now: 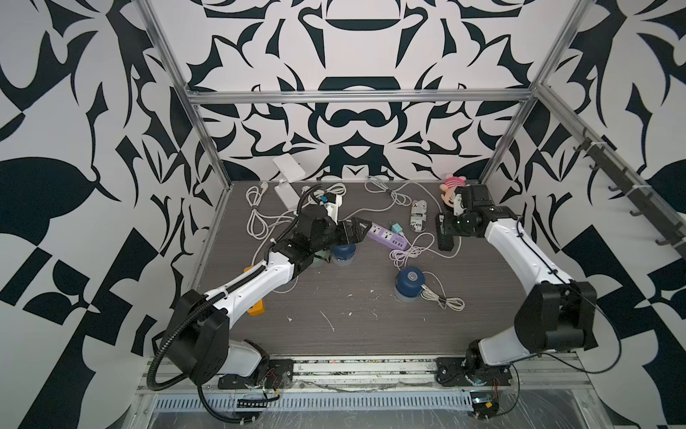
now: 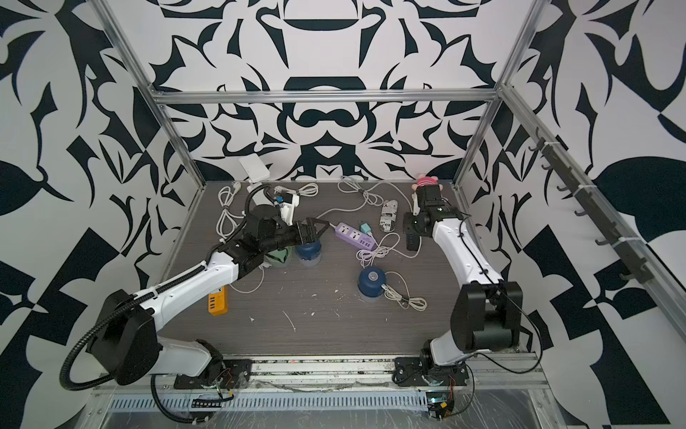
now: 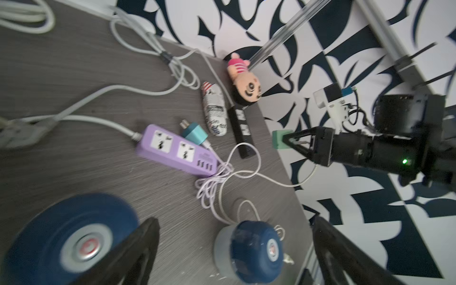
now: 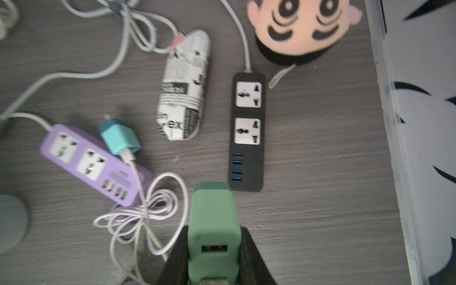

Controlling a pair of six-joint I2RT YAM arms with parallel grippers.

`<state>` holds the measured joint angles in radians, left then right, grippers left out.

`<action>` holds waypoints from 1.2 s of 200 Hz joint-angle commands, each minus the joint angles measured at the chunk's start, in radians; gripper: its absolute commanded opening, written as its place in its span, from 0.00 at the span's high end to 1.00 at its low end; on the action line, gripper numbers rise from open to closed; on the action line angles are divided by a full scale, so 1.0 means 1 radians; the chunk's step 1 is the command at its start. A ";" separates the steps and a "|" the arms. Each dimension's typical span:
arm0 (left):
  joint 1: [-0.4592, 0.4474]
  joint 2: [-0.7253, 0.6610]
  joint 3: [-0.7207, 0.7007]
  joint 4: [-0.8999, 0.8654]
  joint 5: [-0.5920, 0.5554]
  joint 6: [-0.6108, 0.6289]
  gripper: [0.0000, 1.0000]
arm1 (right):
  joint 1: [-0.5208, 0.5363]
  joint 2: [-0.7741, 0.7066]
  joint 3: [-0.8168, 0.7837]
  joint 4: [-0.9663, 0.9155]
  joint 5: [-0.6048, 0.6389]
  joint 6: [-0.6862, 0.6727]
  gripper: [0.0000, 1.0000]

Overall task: Charge the cordless meat grinders
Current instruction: Insert the plug into the socket.

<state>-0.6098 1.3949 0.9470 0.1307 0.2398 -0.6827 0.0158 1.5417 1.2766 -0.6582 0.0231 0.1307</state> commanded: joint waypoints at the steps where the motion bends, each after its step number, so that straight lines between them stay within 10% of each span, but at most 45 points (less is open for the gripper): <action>1: -0.001 -0.033 -0.061 -0.046 -0.043 0.062 0.00 | -0.041 0.038 0.067 -0.005 0.042 -0.033 1.00; 240: -0.021 -0.005 -0.212 0.096 0.016 0.043 0.00 | -0.114 0.413 0.372 -0.093 -0.057 -0.129 1.00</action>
<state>-0.6289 1.3823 0.7467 0.2047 0.2466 -0.6327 -0.0967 1.9591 1.6020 -0.7177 -0.0456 0.0158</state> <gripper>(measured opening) 0.996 0.274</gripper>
